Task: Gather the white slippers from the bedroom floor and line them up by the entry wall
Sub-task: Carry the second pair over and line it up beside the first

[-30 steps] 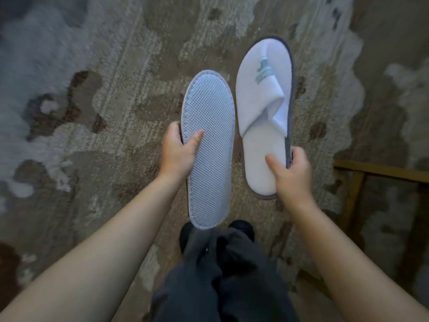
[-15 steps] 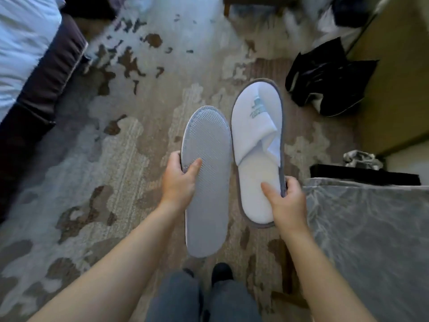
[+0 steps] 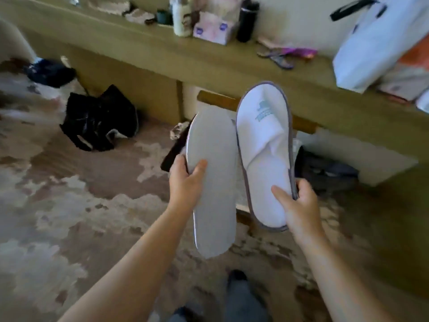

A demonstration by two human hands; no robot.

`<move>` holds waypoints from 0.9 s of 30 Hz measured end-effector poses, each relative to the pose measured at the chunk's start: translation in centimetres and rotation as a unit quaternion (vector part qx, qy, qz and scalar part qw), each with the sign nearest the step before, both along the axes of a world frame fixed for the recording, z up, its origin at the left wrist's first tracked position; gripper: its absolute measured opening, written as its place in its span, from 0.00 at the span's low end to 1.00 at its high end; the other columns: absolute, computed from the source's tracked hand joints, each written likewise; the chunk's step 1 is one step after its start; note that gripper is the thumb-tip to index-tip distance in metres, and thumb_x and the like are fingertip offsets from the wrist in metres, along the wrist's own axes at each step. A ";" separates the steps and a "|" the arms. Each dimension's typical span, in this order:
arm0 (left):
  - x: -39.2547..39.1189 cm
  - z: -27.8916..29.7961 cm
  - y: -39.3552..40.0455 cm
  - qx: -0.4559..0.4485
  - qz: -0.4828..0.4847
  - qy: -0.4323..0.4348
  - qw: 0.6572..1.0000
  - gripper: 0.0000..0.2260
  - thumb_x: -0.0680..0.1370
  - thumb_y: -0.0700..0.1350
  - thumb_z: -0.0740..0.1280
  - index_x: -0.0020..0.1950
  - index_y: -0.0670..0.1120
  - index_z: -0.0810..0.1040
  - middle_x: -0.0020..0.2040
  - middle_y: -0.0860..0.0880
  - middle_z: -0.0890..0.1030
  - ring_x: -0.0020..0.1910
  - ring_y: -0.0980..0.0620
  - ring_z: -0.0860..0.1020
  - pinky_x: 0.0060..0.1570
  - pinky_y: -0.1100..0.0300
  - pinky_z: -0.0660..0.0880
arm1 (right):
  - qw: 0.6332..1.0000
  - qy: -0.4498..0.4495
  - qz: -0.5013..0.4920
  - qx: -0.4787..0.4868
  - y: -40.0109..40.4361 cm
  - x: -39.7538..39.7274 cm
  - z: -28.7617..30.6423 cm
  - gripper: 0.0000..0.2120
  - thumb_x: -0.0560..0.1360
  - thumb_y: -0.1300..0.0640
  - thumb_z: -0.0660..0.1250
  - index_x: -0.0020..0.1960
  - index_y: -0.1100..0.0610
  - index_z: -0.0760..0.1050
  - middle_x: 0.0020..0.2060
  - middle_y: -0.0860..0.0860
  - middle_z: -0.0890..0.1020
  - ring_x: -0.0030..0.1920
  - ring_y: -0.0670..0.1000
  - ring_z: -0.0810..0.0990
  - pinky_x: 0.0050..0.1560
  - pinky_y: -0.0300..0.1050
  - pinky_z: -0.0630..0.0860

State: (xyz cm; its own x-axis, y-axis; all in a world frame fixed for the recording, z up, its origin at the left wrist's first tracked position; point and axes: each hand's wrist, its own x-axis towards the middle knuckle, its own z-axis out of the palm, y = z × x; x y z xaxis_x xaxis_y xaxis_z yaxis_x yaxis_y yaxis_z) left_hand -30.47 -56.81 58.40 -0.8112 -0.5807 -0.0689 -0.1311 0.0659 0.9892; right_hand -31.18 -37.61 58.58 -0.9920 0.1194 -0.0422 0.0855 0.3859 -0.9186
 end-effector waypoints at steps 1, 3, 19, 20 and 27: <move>-0.1 0.5 2.3 -0.002 -0.042 0.001 0.999 0.08 0.72 0.44 0.65 0.37 0.53 0.68 0.37 0.51 0.74 0.36 0.53 0.74 0.36 0.55 0.72 | 0.999 0.007 -0.041 0.005 2.3 1.6 0.5 0.08 0.70 0.60 0.68 0.45 0.57 0.68 0.35 0.48 0.73 0.36 0.46 0.73 0.33 0.42 0.68; 0.3 1.3 7.2 -0.006 -0.130 -0.008 0.991 0.08 0.73 0.45 0.64 0.37 0.52 0.67 0.40 0.48 0.75 0.39 0.49 0.75 0.39 0.51 0.74 | 0.993 0.014 -0.119 0.008 7.0 5.2 1.2 0.08 0.70 0.61 0.68 0.45 0.58 0.69 0.35 0.47 0.73 0.35 0.45 0.72 0.31 0.40 0.66; 24.0 3.0 51.6 -0.054 -0.621 0.045 0.781 0.07 0.75 0.48 0.62 0.49 0.50 0.65 0.40 0.58 0.70 0.38 0.60 0.71 0.33 0.65 0.68 | 0.810 0.019 -0.586 -0.027 37.8 44.4 3.1 0.06 0.73 0.57 0.65 0.41 0.52 0.67 0.37 0.47 0.73 0.37 0.46 0.73 0.31 0.41 0.68; 25.7 3.0 53.6 -0.047 -0.639 0.048 0.767 0.07 0.75 0.48 0.62 0.49 0.50 0.65 0.40 0.59 0.70 0.38 0.60 0.71 0.32 0.66 0.67 | 0.801 0.023 -0.598 -0.030 39.1 46.3 3.3 0.07 0.73 0.57 0.65 0.41 0.52 0.67 0.37 0.48 0.73 0.37 0.46 0.73 0.32 0.42 0.69; 33.9 3.5 66.1 -0.019 -0.729 0.041 0.683 0.07 0.74 0.46 0.63 0.50 0.48 0.68 0.42 0.55 0.73 0.41 0.56 0.73 0.37 0.60 0.72 | 0.713 0.028 -0.699 -0.035 46.9 55.4 2.0 0.07 0.72 0.57 0.66 0.40 0.52 0.68 0.35 0.45 0.73 0.36 0.43 0.73 0.29 0.37 0.66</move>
State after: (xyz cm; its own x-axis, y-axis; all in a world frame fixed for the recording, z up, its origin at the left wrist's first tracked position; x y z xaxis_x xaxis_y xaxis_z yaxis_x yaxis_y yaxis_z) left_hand 3.43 9.25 61.93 -0.5300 0.8480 0.0046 0.1580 0.0934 0.9830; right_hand 24.20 9.33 60.54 0.0949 0.9936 -0.0617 0.3031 -0.0879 -0.9489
